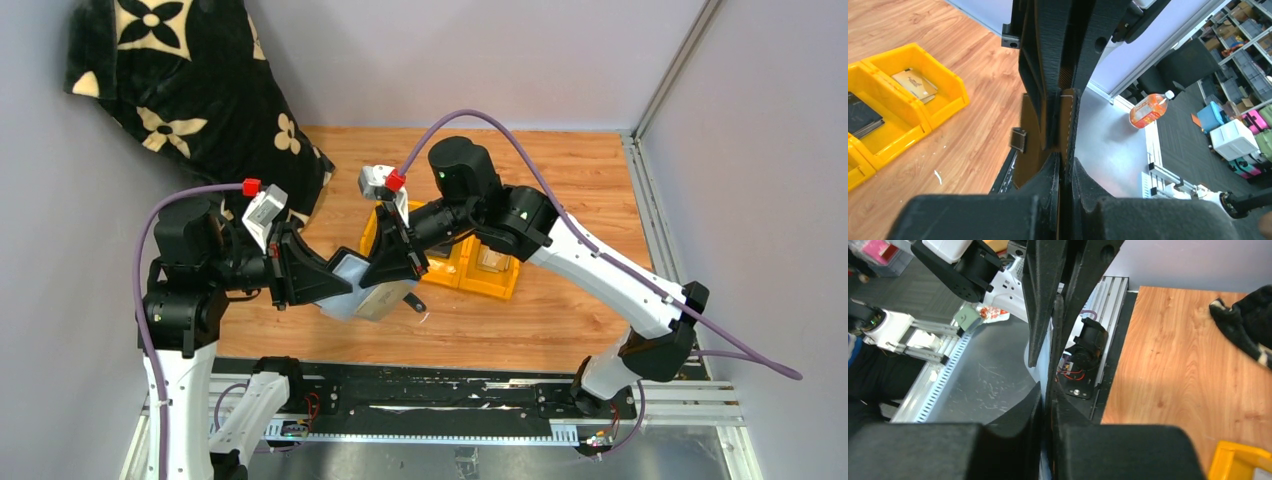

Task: Take the credit cards out of the card holder
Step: Remove the credit card from the card holder.

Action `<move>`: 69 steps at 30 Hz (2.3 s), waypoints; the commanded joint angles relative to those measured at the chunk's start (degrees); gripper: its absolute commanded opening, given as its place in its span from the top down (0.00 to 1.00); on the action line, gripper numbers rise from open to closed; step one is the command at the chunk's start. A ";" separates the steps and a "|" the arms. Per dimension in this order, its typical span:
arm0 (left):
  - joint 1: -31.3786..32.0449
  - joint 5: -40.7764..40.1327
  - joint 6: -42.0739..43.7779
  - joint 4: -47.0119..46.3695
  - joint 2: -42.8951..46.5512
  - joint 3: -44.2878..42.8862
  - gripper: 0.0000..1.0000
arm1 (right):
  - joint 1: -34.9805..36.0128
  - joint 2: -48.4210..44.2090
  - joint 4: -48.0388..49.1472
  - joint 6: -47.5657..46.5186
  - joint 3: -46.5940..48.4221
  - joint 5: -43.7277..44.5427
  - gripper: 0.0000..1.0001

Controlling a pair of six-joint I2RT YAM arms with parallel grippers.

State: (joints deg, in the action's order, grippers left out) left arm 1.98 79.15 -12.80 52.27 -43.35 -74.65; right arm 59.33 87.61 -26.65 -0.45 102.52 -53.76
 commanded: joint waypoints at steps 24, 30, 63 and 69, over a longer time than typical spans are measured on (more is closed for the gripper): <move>-0.03 -17.37 -4.42 -6.58 8.52 2.11 0.50 | -3.42 -17.41 53.28 45.43 -34.01 18.13 1.00; 0.00 -19.35 -9.52 -13.47 10.33 4.81 0.68 | -1.30 -17.92 53.75 45.19 -35.81 18.33 1.00; 0.00 -18.65 -0.63 -2.46 10.20 5.88 0.00 | 0.26 -13.84 28.61 23.83 -15.46 16.48 1.00; -0.04 -23.24 -11.82 -16.40 14.83 9.54 0.00 | 0.26 -16.86 40.97 31.16 -20.39 17.83 1.00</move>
State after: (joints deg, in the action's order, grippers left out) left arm 1.98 59.18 -16.97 45.84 -31.33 -66.70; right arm 58.92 72.99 0.73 23.62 84.31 -37.67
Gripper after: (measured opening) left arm 0.997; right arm 0.023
